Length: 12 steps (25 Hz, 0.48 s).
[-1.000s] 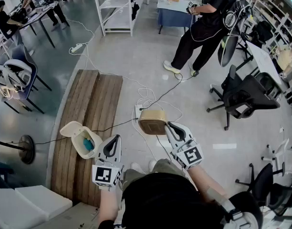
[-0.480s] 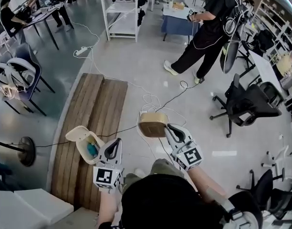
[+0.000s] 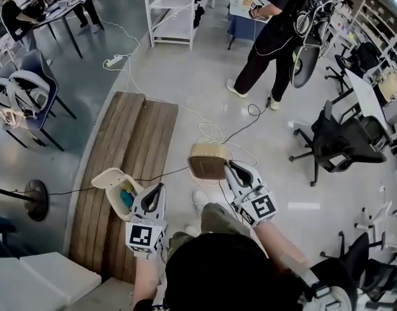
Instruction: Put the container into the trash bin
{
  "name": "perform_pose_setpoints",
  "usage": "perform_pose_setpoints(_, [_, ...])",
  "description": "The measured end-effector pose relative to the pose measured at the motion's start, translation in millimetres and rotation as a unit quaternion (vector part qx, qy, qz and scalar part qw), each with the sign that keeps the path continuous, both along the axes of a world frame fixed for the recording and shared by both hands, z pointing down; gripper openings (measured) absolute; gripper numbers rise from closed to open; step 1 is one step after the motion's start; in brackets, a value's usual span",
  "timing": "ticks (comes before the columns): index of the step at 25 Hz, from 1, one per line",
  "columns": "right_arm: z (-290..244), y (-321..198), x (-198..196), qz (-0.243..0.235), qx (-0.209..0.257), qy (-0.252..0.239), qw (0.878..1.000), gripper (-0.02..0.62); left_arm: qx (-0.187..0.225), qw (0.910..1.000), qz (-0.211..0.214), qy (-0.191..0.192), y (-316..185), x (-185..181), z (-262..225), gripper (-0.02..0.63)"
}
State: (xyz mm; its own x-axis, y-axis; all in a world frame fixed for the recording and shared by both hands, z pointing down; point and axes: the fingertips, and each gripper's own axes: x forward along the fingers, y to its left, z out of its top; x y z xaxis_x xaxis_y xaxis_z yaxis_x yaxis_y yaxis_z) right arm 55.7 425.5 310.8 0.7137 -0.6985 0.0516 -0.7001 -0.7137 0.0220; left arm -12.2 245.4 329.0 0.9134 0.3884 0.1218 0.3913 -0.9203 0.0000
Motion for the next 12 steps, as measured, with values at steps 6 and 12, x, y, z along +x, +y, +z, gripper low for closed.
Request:
perform_pose_setpoints(6, [12, -12, 53, 0.000, 0.002, -0.006, 1.000, 0.048, 0.002, 0.9999, -0.009, -0.009, -14, 44, 10, 0.008])
perform_pose_setpoints(12, [16, -21, 125, -0.016, 0.005, -0.018, 1.000, 0.048, 0.010, 0.9995, -0.017, -0.022, -18, 117, 13, 0.008])
